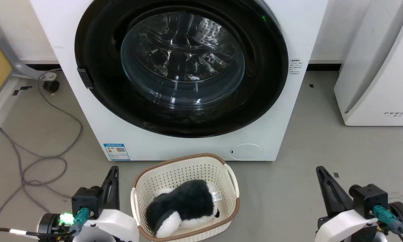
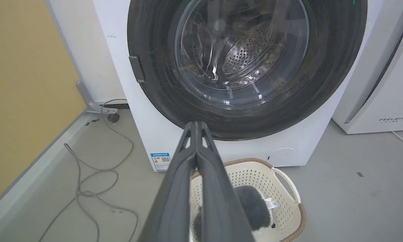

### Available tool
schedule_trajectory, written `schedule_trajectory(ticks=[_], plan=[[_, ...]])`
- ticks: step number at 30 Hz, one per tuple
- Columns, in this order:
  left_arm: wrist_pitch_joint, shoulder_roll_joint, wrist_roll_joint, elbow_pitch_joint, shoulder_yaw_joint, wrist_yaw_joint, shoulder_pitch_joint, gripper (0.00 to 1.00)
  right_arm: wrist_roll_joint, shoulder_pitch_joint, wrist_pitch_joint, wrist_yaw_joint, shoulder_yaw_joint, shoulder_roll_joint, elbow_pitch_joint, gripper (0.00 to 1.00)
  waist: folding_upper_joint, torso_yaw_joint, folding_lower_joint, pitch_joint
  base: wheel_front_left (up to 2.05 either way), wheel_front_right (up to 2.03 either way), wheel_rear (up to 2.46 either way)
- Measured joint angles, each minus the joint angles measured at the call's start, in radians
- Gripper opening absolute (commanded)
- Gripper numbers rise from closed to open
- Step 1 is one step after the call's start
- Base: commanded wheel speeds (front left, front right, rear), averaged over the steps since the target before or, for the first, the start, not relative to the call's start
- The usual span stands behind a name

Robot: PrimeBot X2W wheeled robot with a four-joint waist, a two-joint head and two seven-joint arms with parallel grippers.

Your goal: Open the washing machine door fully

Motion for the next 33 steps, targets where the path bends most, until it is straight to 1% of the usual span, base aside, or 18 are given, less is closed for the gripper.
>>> schedule_trajectory(ticks=[24,25,33], plan=[[0.0,0.0,0.0,0.0,0.0,0.0,0.0,0.0,0.0,0.0,0.0,0.0,0.0,0.0,0.0,0.0,0.0,0.0,0.0001,0.0,0.0,0.0,0.0],[0.0,0.0,0.0,0.0,0.0,0.0,0.0,1.0,0.0,0.0,0.0,0.0,0.0,0.0,0.0,1.0,0.0,0.0,0.0001,0.0,0.0,0.0,0.0],[-0.002,0.0,-0.001,0.001,0.0,0.001,0.0,1.0,0.012,0.001,-0.002,0.0,-0.005,0.0,-0.002,1.0,0.0,0.0,0.0001,0.001,0.0,0.0,0.0]])
